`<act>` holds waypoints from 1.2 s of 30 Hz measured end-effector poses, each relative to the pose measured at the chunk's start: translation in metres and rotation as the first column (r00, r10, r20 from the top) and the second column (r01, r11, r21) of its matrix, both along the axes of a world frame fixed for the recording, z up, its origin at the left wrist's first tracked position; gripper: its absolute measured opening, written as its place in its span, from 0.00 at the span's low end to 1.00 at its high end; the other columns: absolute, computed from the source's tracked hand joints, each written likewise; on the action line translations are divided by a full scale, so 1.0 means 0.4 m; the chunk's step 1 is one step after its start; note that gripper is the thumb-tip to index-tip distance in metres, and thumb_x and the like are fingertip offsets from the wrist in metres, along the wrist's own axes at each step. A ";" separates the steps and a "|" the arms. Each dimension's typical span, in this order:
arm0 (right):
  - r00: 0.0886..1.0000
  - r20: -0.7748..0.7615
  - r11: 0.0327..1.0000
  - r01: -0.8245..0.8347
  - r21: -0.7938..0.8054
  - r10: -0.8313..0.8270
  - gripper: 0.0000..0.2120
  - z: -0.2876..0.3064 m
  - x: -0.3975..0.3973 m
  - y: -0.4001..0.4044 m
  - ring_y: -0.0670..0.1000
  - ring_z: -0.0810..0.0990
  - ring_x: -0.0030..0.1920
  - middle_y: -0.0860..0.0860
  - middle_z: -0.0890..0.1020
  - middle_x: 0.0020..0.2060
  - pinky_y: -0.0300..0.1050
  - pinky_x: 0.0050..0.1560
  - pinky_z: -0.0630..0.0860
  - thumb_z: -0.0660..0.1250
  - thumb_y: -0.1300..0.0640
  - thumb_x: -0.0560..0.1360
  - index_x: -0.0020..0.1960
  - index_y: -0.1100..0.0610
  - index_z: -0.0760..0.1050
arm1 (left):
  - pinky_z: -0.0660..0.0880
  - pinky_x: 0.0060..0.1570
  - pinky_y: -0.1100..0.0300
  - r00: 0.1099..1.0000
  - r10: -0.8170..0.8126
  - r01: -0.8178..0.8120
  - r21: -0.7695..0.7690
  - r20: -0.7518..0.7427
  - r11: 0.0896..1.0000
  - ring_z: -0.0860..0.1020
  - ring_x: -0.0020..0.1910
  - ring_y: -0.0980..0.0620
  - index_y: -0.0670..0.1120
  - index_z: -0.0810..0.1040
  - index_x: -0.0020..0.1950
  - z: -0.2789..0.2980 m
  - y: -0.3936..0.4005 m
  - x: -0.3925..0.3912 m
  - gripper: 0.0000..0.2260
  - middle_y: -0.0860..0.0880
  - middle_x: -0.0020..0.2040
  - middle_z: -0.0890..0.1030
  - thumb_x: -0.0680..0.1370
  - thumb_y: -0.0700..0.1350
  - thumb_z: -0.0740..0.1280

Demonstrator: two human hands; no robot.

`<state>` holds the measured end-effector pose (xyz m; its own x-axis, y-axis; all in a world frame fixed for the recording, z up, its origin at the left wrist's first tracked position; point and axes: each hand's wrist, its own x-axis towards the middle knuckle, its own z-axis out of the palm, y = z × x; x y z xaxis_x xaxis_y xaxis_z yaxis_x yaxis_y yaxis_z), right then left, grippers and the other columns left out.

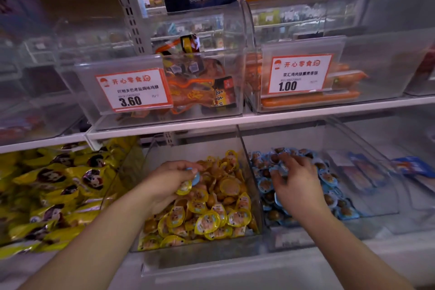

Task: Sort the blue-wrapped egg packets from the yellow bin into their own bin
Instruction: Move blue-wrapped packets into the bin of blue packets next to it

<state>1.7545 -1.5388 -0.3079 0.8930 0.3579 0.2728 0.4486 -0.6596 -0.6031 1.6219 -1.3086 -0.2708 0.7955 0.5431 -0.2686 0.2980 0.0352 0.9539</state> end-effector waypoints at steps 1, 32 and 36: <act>0.998 0.058 1.000 -0.010 0.014 0.010 0.21 0.007 -0.018 -0.003 0.63 0.73 0.64 0.60 0.75 0.65 0.57 0.64 0.72 0.67 0.56 0.78 0.70 0.58 0.75 | 0.80 0.42 0.54 0.999 0.031 -0.031 0.004 0.015 1.000 0.84 0.46 0.43 0.40 0.82 0.52 -0.004 -0.015 0.001 0.08 0.41 0.51 0.83 0.81 0.34 0.63; 0.887 0.357 0.949 -0.315 0.005 0.293 0.13 -0.027 -0.114 0.138 0.51 0.77 0.54 0.47 0.82 0.44 0.52 0.53 0.78 0.61 0.52 0.71 0.46 0.53 0.84 | 0.73 0.51 0.54 0.472 0.085 0.851 0.479 -0.877 0.217 0.77 0.62 0.42 0.52 0.67 0.73 -0.144 0.229 0.179 0.30 0.43 0.69 0.74 0.73 0.52 0.70; 0.884 0.357 0.945 -0.327 0.011 0.302 0.12 -0.029 -0.113 0.136 0.51 0.77 0.55 0.46 0.83 0.44 0.52 0.53 0.78 0.62 0.53 0.71 0.46 0.53 0.84 | 0.73 0.61 0.51 0.555 0.072 0.807 0.557 -0.829 0.197 0.75 0.66 0.42 0.50 0.68 0.74 -0.164 0.238 0.177 0.24 0.42 0.71 0.73 0.78 0.50 0.64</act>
<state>1.7095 -1.4843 -0.3197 0.5811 0.5735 0.5774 0.8138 -0.4117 -0.4102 1.6929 -1.2136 -0.3366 0.8249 0.4271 -0.3704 0.3878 -0.9042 -0.1790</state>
